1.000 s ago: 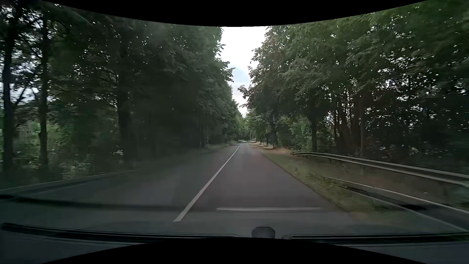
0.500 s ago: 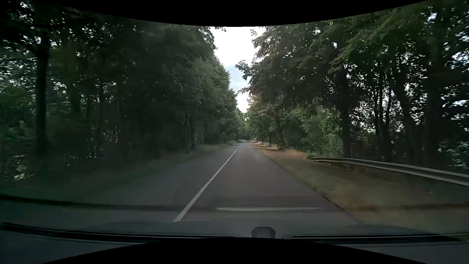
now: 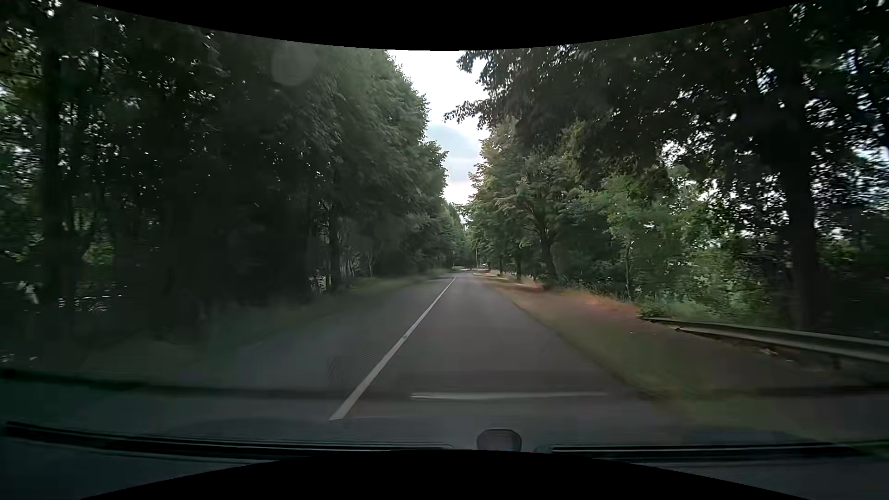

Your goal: Follow the waypoints while adhering to traffic rules and regulations

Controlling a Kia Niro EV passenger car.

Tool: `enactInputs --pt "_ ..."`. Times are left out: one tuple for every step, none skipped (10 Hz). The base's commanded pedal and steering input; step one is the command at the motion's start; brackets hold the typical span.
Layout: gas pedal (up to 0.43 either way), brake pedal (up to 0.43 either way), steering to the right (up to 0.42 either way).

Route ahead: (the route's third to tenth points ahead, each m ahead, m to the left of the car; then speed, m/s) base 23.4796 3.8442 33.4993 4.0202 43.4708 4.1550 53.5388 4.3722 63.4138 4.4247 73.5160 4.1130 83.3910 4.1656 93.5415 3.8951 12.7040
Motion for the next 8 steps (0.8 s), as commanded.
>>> enactInputs --pt "0.067 0.0 -0.001" --pt "0.079 0.0 -0.001" --pt "0.079 0.0 -0.002" --pt "0.087 0.0 -0.003" --pt "0.098 0.0 -0.002" --pt "0.118 0.0 -0.002" --pt "0.118 0.0 -0.002" --pt "0.118 0.0 -0.002"
